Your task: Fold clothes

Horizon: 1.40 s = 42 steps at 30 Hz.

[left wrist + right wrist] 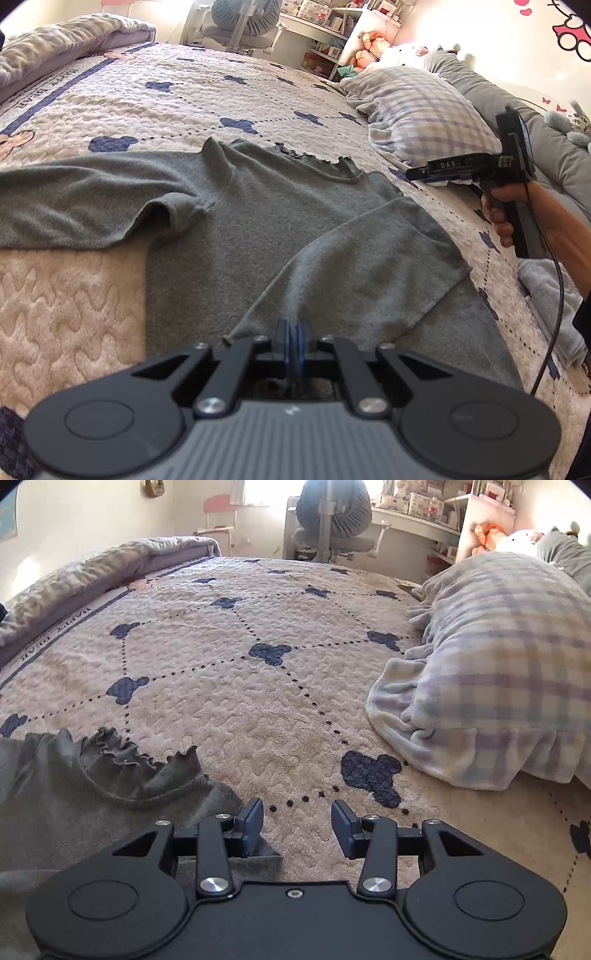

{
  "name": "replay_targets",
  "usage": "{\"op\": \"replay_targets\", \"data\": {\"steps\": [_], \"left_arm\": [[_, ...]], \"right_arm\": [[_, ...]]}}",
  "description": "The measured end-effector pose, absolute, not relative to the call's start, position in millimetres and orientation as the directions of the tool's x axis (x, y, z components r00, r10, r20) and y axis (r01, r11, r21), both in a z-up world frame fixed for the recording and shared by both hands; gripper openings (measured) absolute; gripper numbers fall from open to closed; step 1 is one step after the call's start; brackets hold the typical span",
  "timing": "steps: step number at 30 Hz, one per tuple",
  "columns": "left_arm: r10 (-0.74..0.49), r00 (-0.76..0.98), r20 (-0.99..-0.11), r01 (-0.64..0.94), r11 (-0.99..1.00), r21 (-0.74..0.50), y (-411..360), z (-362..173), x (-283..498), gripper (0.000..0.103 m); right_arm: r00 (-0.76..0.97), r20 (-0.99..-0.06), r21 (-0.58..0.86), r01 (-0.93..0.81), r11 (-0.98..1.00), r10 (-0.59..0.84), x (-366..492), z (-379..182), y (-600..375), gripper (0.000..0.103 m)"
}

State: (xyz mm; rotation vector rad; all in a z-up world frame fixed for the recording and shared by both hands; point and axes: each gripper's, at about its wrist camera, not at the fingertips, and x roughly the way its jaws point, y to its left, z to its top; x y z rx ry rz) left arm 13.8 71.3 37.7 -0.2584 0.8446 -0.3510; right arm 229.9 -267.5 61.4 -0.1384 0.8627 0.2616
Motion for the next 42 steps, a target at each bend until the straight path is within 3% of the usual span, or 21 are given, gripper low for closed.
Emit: {"op": "replay_targets", "data": {"steps": [3,8,10,13,17,22,23,25,26,27,33,36,38,40,41,42], "left_arm": [[-0.396,0.627,-0.671,0.192,0.913,-0.359,72.7,40.3,12.5,0.004],[-0.397,0.641,-0.657,0.172,0.908,-0.381,78.7,44.5,11.8,0.004],[-0.395,0.646,-0.654,0.167,0.908,-0.384,80.7,45.7,11.5,0.004],[-0.391,0.655,-0.647,0.151,0.906,-0.396,85.5,48.0,11.3,0.004],[-0.38,0.676,-0.631,0.137,0.907,-0.399,92.0,53.0,11.2,0.004],[-0.401,0.66,-0.635,0.151,0.899,-0.41,93.1,49.9,15.1,0.004],[-0.389,0.669,-0.634,0.142,0.903,-0.405,95.2,50.6,15.5,0.011],[-0.369,0.684,-0.63,0.127,0.91,-0.395,99.7,52.4,16.3,0.036],[-0.362,0.689,-0.628,0.124,0.913,-0.389,102.4,53.9,16.8,0.058],[-0.36,0.694,-0.624,0.124,0.913,-0.389,104.8,55.3,16.8,0.069],[-0.37,0.671,-0.643,0.145,0.916,-0.375,98.8,49.7,20.8,0.07],[-0.361,0.663,-0.656,0.154,0.923,-0.353,92.3,43.5,22.0,0.07],[-0.377,0.652,-0.658,0.193,0.922,-0.337,83.5,41.3,21.8,0.069],[-0.344,0.651,-0.676,0.233,0.939,-0.254,69.9,38.8,19.7,0.058],[-0.317,0.652,-0.689,0.239,0.948,-0.209,64.5,37.2,18.9,0.038],[-0.303,0.651,-0.695,0.239,0.952,-0.191,62.6,35.9,18.7,0.028]], "right_arm": [[0.644,-0.76,-0.117,-0.267,0.957,0.086,224.7,52.1,-259.7,0.032],[0.723,-0.685,-0.313,-0.178,0.933,-0.092,208.7,46.1,-251.4,0.031],[0.752,-0.659,-0.202,-0.161,0.966,-0.013,190.9,64.7,-265.9,0.034],[0.714,-0.69,-0.043,-0.206,0.978,0.12,159.1,73.3,-291.7,0.037],[0.639,-0.734,0.12,-0.211,0.97,0.229,112.8,51.1,-330.7,0.04],[0.634,-0.733,0.124,-0.233,0.965,0.247,65.9,31.6,-345.3,0.04],[0.638,-0.731,0.113,-0.238,0.965,0.242,60.0,29.9,-344.0,0.04],[0.655,-0.719,0.08,-0.257,0.963,0.234,53.9,32.1,-336.1,0.04],[0.664,-0.712,0.059,-0.268,0.962,0.229,51.2,34.0,-332.0,0.04],[0.672,-0.706,0.038,-0.279,0.959,0.224,49.3,35.7,-327.6,0.04],[0.68,-0.715,-0.08,-0.31,0.947,0.162,59.2,28.9,-306.1,0.037],[0.702,-0.696,-0.064,-0.27,0.961,0.151,59.0,27.2,-307.3,0.009],[0.71,-0.692,-0.066,-0.241,0.968,0.13,58.6,25.2,-308.9,0.008],[0.715,-0.691,-0.069,-0.217,0.974,0.11,57.2,23.5,-310.0,0.008],[0.717,-0.691,-0.073,-0.199,0.977,0.095,56.7,22.9,-310.9,0.008],[0.718,-0.692,-0.081,-0.171,0.982,0.068,56.3,23.0,-312.6,0.008]]}}
